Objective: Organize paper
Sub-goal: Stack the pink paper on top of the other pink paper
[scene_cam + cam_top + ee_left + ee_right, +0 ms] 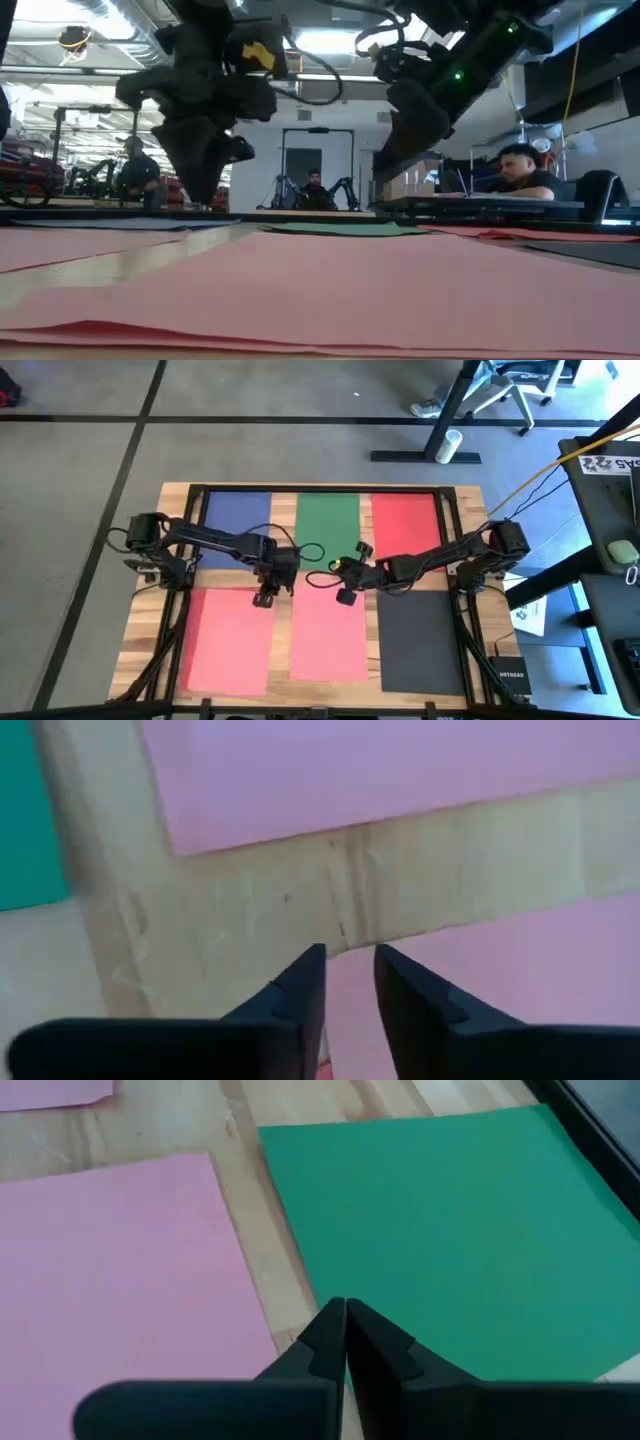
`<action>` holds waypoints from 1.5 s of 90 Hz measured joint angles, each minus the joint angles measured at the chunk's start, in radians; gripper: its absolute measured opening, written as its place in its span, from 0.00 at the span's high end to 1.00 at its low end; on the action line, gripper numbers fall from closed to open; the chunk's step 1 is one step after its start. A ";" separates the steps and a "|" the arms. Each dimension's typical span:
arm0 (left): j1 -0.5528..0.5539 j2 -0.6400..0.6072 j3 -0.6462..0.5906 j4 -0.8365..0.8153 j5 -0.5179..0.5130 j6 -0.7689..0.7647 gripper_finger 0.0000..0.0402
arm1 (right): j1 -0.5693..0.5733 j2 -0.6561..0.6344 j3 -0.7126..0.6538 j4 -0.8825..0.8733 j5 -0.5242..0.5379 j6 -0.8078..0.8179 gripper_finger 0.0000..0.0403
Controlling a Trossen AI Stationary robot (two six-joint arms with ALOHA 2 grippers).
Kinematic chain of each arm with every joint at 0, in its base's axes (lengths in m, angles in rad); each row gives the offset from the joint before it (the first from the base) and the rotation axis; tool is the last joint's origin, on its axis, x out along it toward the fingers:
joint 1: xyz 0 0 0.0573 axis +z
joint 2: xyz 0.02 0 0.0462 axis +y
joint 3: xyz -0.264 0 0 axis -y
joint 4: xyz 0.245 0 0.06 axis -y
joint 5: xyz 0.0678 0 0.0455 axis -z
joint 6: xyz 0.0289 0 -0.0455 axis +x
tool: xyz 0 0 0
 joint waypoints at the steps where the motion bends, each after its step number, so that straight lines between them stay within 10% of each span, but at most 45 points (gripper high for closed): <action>1: 0.000 0.005 0.000 -0.003 0.000 0.004 0.77 | 0.000 0.000 0.000 0.000 0.000 0.000 1.00; 43: 0.000 0.117 0.004 -0.006 0.001 0.073 0.72 | -0.001 0.000 0.000 -0.005 0.000 0.000 1.00; 70: 0.003 0.095 0.000 -0.002 -0.016 -0.047 0.98 | -0.002 0.000 0.000 -0.005 0.006 -0.003 1.00; 135: -0.067 0.026 -0.002 -0.032 0.092 0.021 0.99 | -0.002 -0.001 0.000 -0.012 0.008 -0.005 1.00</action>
